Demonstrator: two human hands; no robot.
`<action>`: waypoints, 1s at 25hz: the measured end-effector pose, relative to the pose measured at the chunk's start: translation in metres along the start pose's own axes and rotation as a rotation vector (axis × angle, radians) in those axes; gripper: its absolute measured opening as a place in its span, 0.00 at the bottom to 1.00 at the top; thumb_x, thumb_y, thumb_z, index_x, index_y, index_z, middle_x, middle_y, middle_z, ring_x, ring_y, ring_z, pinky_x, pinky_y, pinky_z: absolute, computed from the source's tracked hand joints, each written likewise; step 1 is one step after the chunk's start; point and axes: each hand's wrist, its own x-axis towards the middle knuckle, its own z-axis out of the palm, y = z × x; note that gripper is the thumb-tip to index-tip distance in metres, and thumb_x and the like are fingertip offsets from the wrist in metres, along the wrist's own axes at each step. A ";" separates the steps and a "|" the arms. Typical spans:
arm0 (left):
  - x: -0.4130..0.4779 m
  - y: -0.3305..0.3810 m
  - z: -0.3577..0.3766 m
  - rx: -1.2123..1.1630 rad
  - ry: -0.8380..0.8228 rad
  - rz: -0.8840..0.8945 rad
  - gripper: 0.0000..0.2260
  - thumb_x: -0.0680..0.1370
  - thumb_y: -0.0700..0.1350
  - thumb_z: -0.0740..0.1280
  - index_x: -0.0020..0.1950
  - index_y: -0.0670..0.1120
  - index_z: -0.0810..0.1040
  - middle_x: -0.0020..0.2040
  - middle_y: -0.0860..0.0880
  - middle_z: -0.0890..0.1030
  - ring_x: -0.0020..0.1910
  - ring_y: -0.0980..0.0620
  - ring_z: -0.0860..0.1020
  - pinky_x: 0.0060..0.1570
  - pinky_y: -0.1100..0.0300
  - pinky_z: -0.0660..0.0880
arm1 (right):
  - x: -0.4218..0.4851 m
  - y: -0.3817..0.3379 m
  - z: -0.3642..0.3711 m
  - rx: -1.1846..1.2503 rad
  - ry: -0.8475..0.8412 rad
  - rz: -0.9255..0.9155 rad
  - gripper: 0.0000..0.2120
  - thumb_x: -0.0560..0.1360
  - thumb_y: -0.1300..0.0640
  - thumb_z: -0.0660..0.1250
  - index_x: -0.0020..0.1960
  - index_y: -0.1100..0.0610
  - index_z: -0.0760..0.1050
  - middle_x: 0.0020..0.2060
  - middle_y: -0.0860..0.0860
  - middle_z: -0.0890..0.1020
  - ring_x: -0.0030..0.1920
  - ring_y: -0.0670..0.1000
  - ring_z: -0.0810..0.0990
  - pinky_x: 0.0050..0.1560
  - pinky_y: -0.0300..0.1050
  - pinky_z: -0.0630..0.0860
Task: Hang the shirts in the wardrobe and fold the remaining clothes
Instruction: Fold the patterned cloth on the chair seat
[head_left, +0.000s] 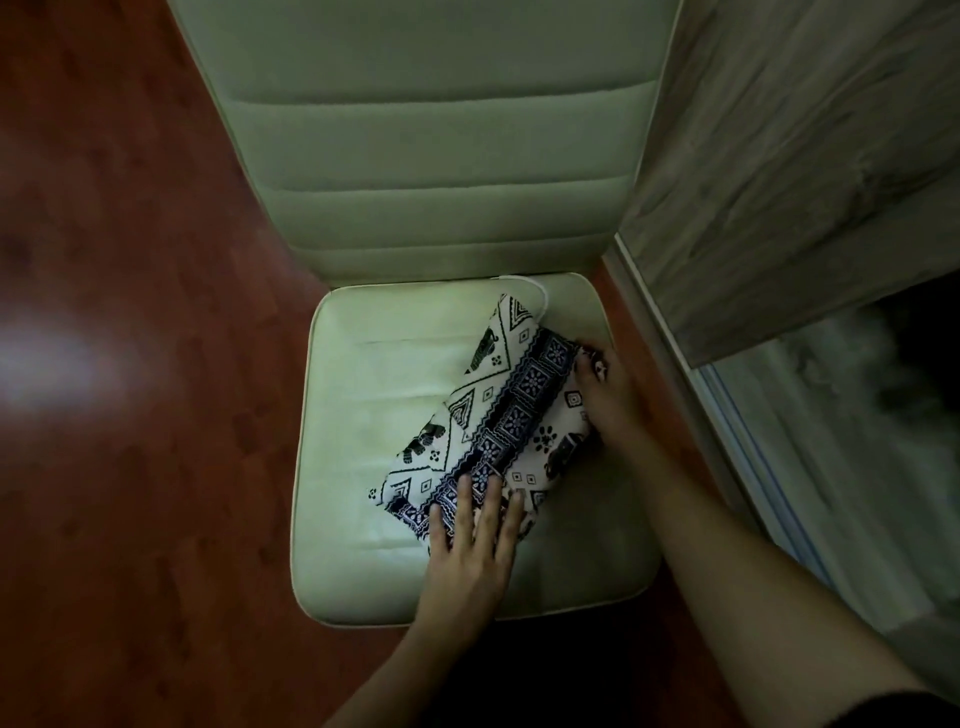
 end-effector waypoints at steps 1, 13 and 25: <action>-0.003 0.002 -0.001 -0.038 0.028 -0.002 0.25 0.78 0.52 0.57 0.72 0.44 0.63 0.76 0.40 0.56 0.71 0.37 0.62 0.56 0.33 0.69 | -0.005 -0.004 0.000 -0.167 0.067 -0.090 0.13 0.80 0.57 0.58 0.63 0.57 0.71 0.57 0.53 0.78 0.60 0.55 0.75 0.53 0.42 0.70; 0.069 -0.088 -0.020 -0.016 0.082 -0.019 0.39 0.66 0.47 0.75 0.73 0.56 0.61 0.76 0.49 0.59 0.75 0.40 0.53 0.61 0.28 0.60 | -0.037 0.003 0.008 -0.998 -0.001 -0.367 0.26 0.79 0.41 0.52 0.75 0.45 0.54 0.73 0.59 0.60 0.66 0.61 0.67 0.58 0.54 0.71; 0.141 -0.124 -0.066 -0.627 -0.008 -0.928 0.24 0.77 0.61 0.58 0.48 0.39 0.76 0.45 0.40 0.78 0.49 0.40 0.75 0.43 0.53 0.68 | -0.008 -0.012 0.010 -0.484 0.163 0.035 0.21 0.80 0.43 0.49 0.58 0.57 0.71 0.46 0.55 0.77 0.47 0.56 0.75 0.43 0.46 0.70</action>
